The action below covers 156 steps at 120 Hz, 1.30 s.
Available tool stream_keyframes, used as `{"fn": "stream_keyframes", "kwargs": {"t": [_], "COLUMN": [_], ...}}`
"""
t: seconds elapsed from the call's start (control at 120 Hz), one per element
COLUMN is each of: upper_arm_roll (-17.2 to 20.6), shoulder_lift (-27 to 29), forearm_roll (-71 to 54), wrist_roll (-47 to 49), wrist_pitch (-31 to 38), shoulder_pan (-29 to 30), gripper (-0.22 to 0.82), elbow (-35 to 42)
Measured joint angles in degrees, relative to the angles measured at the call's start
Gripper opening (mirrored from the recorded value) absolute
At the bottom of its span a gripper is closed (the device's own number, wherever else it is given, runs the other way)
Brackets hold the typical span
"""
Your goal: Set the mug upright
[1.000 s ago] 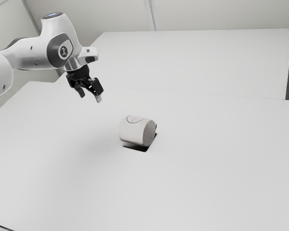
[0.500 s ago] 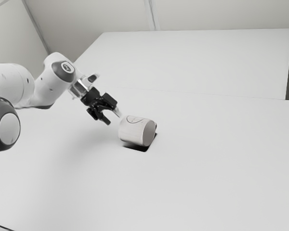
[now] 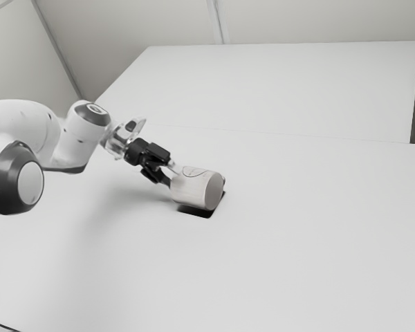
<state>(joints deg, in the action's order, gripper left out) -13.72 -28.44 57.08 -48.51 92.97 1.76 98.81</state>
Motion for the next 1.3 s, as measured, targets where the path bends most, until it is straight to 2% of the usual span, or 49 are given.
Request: {"fn": "stream_keyframes", "kwargs": {"t": [0.192, 0.275, 0.508, 0.775, 1.067, 1.208, 1.3], "upper_arm_roll": [0.01, 0.01, 0.14, 0.36, 0.36, 0.6, 0.81], "shoulder_lift": [-0.08, -0.08, -0.08, -0.07, 0.31, 0.39, 0.43], "forearm_roll": [3.11, 3.96, 4.82, 5.58, 9.43, 11.49, 12.47], "wrist_roll": [-2.89, -3.67, -5.31, -6.39, -7.2, -7.53, -7.75], "wrist_pitch": [1.58, 2.14, 2.92, 2.92, 0.93, -0.26, -0.73], "shoulder_pan": [-0.21, -0.52, -0.85, -1.06, -1.06, -1.08, -1.18], "gripper": [0.6, 0.57, 0.35, 0.15, 0.05, -0.06, -0.1], "elbow": [0.75, 1.17, 1.4, 1.91, 2.81, 3.8, 3.96]}}
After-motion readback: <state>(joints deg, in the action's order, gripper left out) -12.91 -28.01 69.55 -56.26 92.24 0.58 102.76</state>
